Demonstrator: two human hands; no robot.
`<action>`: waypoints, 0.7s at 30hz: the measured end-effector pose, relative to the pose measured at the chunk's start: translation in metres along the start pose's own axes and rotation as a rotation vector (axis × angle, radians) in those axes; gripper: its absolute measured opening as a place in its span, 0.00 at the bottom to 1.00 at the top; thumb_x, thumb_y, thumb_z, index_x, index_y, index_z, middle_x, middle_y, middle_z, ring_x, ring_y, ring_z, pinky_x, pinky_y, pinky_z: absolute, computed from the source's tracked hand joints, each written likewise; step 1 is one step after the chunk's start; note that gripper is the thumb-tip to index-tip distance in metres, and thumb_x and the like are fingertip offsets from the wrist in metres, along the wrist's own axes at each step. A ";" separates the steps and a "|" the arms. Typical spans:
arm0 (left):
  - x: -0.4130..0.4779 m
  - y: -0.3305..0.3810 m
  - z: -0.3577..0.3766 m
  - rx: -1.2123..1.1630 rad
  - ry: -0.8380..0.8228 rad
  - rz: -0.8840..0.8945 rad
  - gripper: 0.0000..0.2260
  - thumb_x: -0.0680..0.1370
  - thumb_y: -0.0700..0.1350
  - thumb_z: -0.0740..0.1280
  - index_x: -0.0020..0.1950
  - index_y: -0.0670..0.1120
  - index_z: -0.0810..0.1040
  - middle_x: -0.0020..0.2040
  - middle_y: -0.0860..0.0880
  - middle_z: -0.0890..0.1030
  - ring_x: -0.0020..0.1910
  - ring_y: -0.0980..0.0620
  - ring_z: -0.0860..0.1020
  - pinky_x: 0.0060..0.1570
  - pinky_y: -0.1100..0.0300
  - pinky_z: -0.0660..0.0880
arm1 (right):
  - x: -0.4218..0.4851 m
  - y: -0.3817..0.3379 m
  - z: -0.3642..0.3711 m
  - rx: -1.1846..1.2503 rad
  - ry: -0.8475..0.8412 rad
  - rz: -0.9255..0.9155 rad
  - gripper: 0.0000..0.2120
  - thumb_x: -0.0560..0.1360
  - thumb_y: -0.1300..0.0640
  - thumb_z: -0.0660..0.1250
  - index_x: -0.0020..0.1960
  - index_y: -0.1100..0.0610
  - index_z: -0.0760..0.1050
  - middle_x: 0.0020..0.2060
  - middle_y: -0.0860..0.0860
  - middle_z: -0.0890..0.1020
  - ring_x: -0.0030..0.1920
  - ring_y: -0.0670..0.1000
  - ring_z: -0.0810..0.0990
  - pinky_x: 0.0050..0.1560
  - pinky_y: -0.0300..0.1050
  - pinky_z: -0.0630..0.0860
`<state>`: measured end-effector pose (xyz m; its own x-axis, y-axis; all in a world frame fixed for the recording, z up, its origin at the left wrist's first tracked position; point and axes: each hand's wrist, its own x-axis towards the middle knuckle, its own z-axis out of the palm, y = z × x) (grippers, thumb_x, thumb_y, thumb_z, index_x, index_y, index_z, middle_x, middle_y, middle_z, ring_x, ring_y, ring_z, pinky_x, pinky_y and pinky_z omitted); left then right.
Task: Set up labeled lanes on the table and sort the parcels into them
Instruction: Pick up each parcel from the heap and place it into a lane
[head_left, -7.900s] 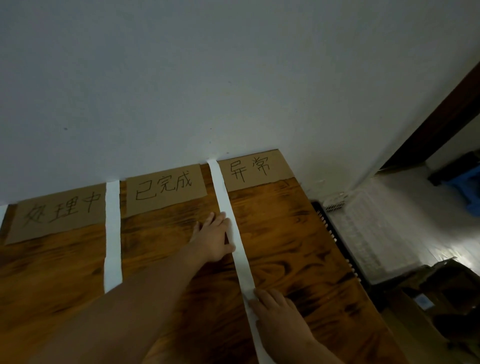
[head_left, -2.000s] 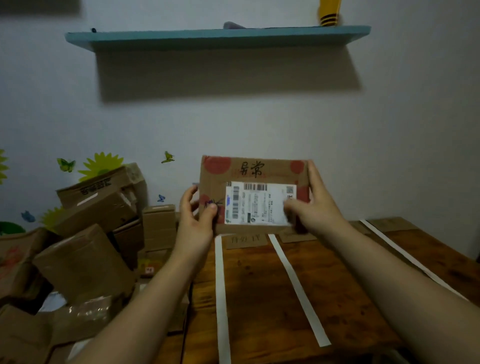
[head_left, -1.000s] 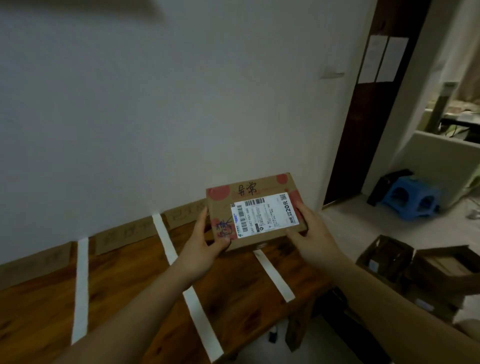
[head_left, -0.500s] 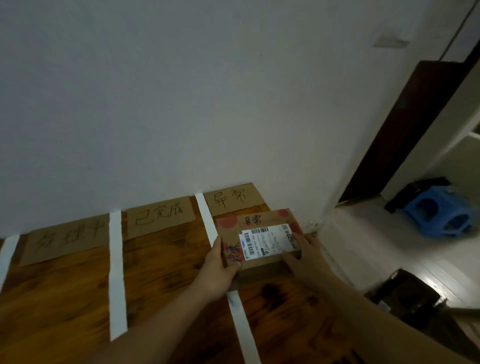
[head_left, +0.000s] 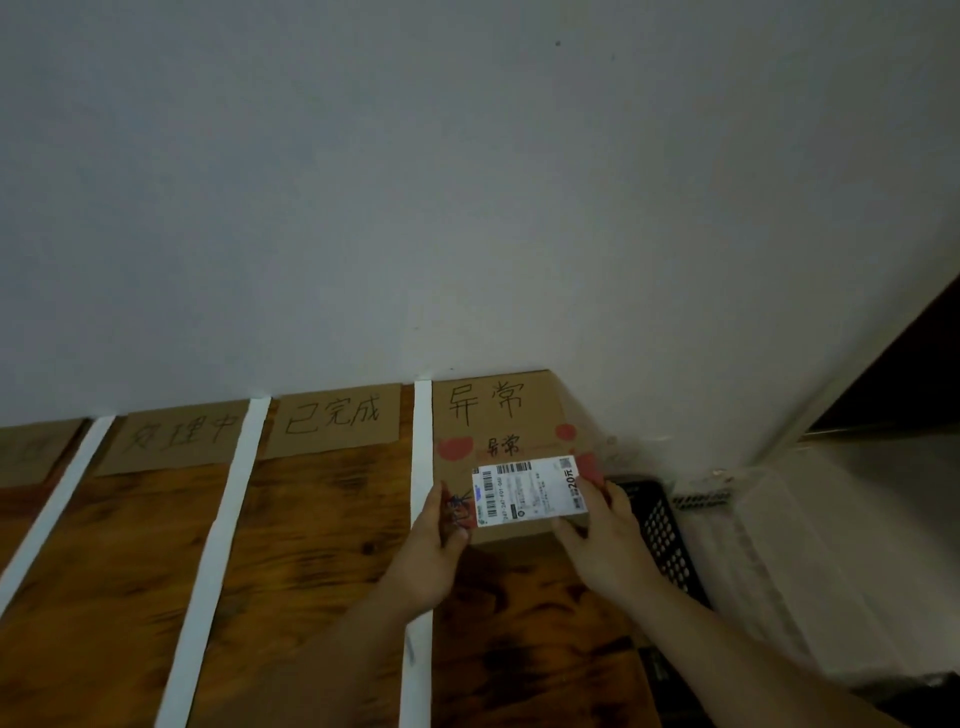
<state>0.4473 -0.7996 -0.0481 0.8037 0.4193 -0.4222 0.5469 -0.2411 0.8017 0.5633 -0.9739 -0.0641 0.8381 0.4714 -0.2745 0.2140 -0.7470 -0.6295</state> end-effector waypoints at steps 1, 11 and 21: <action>0.006 0.000 -0.001 0.017 -0.007 -0.004 0.29 0.81 0.42 0.58 0.77 0.55 0.45 0.72 0.53 0.66 0.65 0.58 0.66 0.62 0.63 0.65 | 0.004 -0.001 -0.002 -0.012 -0.005 -0.001 0.28 0.78 0.45 0.62 0.76 0.47 0.57 0.75 0.54 0.54 0.74 0.58 0.57 0.72 0.52 0.61; 0.016 0.003 -0.051 0.352 0.069 -0.059 0.33 0.79 0.55 0.61 0.78 0.55 0.46 0.79 0.51 0.47 0.77 0.46 0.49 0.74 0.46 0.54 | 0.014 -0.044 -0.023 -0.311 -0.035 -0.015 0.36 0.73 0.36 0.60 0.75 0.48 0.53 0.74 0.55 0.55 0.74 0.59 0.52 0.72 0.59 0.58; -0.183 -0.094 -0.286 0.549 0.439 -0.200 0.32 0.78 0.58 0.61 0.78 0.50 0.52 0.78 0.44 0.52 0.77 0.45 0.49 0.74 0.53 0.50 | -0.075 -0.300 0.077 -0.612 -0.247 -0.588 0.38 0.75 0.34 0.58 0.77 0.52 0.54 0.76 0.57 0.56 0.75 0.59 0.54 0.72 0.55 0.57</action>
<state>0.1819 -0.6036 0.0750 0.5709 0.7858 -0.2379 0.8050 -0.4786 0.3507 0.3974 -0.7488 0.0894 0.3909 0.8931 -0.2225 0.8667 -0.4386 -0.2377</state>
